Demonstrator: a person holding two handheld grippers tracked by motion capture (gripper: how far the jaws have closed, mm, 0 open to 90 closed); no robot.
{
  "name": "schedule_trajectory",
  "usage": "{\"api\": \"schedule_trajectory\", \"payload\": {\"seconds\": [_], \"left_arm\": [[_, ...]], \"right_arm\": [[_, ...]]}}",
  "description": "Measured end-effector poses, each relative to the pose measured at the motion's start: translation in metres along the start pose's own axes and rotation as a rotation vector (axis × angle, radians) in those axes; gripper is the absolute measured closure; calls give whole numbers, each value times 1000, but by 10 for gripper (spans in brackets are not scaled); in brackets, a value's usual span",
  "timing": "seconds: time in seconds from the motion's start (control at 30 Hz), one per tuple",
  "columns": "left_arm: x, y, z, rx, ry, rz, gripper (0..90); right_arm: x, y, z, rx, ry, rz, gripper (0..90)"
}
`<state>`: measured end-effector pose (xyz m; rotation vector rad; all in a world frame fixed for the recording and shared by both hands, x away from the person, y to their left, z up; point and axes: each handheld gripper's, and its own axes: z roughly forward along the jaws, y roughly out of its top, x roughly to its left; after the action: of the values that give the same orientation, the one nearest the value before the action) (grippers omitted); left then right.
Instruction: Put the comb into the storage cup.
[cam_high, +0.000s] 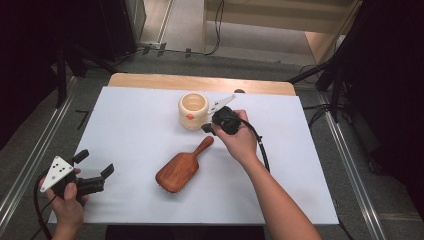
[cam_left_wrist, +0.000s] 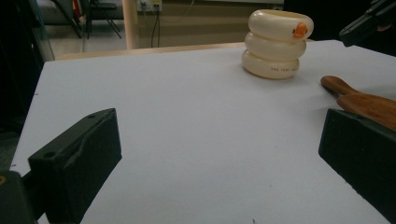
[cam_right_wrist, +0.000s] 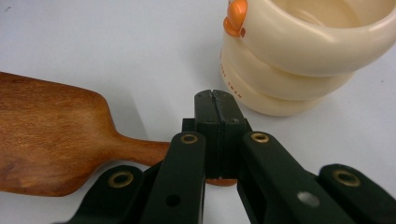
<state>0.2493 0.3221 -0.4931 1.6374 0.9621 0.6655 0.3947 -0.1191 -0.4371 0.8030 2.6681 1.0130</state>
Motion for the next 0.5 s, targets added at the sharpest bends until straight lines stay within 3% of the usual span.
{"api": "schedule_trajectory", "payload": {"seconds": [0.33, 0.5], "left_arm": [[0, 0, 0, -1, -1, 2, 0], [0, 0, 0, -1, -4, 3, 0]], "right_arm": [[-4, 0, 30, 108, 3, -3, 881], [-7, -2, 39, 126, 15, 6, 881]]}}
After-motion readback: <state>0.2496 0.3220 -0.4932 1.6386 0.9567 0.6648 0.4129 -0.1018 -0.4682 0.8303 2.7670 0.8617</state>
